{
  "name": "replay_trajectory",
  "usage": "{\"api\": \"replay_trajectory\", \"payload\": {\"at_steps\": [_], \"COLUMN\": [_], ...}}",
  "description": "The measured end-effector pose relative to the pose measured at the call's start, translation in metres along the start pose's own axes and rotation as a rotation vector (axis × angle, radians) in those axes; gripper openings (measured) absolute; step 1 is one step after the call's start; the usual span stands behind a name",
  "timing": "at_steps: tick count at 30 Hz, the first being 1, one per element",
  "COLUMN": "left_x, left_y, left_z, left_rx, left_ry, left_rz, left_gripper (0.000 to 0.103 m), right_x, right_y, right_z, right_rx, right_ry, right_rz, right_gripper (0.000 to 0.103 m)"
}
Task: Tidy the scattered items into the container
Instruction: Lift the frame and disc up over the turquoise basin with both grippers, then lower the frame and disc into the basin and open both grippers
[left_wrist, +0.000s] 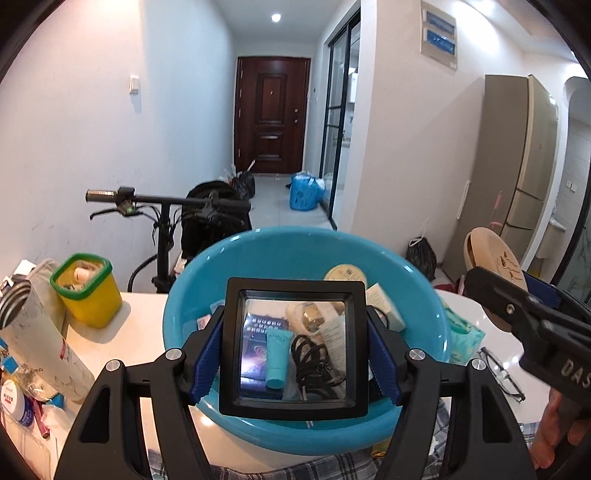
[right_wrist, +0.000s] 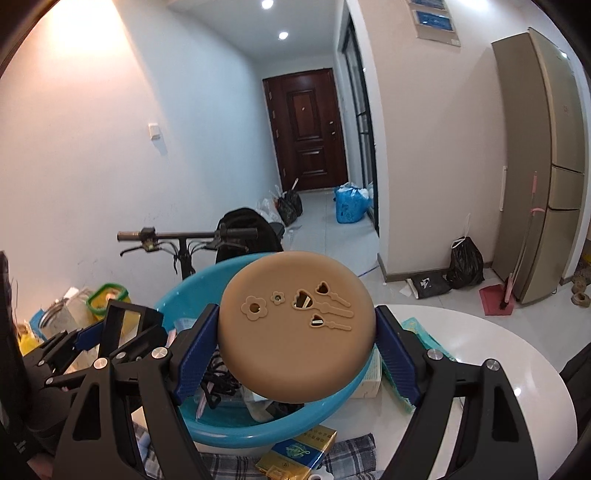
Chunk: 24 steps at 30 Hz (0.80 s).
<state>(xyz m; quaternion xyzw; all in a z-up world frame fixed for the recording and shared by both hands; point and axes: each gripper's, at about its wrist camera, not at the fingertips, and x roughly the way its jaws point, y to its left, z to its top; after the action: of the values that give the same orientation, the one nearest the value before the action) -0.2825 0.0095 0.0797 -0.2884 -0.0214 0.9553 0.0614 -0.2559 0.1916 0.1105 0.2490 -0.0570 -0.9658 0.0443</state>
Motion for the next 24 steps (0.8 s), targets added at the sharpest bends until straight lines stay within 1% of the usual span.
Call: {"api": "replay_trajectory", "payload": {"at_steps": [5,9,16,19,24], "left_x": [0.020,0.031,0.047,0.053,0.061], "left_y": [0.006,0.009,0.012,0.010,0.013], "left_z": [-0.007,-0.011,-0.018,-0.020,-0.024], "left_rx": [-0.017,-0.019,-0.032,-0.024,-0.037], "left_ry": [0.053,0.083,0.137,0.153,0.182], "left_rz": [-0.010,0.000,-0.005,0.003,-0.007], "left_gripper": [0.072,0.072,0.072,0.072,0.072], "right_x": [0.014,0.028,0.043,0.049,0.057], "right_y": [0.003,0.002,-0.002,-0.005,-0.006], "right_z": [-0.007,-0.013,-0.021,-0.025,-0.029], "right_rx": [-0.007,-0.007,0.009,0.014,0.014], "right_ry": [0.053,0.097,0.146,0.168,0.196], "right_rz": [0.025,0.028,0.041,0.034,0.020], "right_gripper": [0.081,0.081,0.081,0.081,0.081]}}
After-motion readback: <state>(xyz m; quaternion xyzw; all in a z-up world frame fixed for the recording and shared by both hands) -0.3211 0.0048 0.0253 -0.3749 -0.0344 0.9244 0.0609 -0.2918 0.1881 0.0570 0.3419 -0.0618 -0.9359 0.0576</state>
